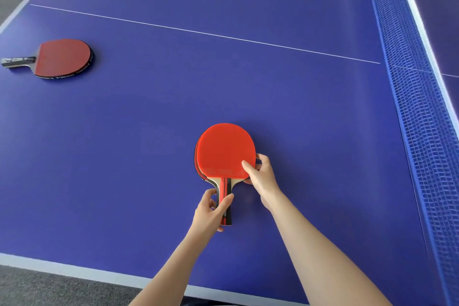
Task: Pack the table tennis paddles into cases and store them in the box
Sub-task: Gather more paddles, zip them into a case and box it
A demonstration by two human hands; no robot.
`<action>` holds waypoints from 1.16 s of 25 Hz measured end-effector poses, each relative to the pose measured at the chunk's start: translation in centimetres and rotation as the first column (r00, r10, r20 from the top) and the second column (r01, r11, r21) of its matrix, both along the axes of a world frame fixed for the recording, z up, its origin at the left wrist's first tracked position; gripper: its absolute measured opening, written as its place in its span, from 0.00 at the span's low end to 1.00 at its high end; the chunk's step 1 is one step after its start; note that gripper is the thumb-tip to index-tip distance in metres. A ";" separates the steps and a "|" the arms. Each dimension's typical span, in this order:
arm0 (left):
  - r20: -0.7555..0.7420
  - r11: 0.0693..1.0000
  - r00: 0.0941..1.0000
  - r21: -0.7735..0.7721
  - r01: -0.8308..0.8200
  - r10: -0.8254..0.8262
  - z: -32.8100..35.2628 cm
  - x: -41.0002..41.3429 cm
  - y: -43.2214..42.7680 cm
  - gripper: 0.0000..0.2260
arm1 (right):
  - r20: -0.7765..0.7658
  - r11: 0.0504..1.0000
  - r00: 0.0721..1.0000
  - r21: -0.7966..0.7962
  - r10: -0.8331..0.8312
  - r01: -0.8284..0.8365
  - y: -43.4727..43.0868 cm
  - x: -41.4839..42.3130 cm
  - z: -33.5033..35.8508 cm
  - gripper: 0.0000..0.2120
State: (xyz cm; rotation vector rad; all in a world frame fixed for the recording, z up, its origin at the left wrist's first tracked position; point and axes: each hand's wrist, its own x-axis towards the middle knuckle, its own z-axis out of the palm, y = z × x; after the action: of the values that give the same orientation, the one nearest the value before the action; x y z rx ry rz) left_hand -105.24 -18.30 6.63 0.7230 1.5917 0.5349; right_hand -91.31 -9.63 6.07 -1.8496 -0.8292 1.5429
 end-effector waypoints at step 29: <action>0.065 0.749 0.754 0.203 0.631 -0.653 3.7 0.4 -8.0 0.13 | -0.044 0.759 0.770 0.145 -0.636 0.635 -19.7 3.9 5.0 0.19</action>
State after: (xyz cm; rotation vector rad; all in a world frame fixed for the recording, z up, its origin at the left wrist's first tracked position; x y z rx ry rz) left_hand -104.87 -26.30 10.37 1.2757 1.0723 0.1913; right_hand -87.44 -29.30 11.11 -1.7640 -0.2431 1.0006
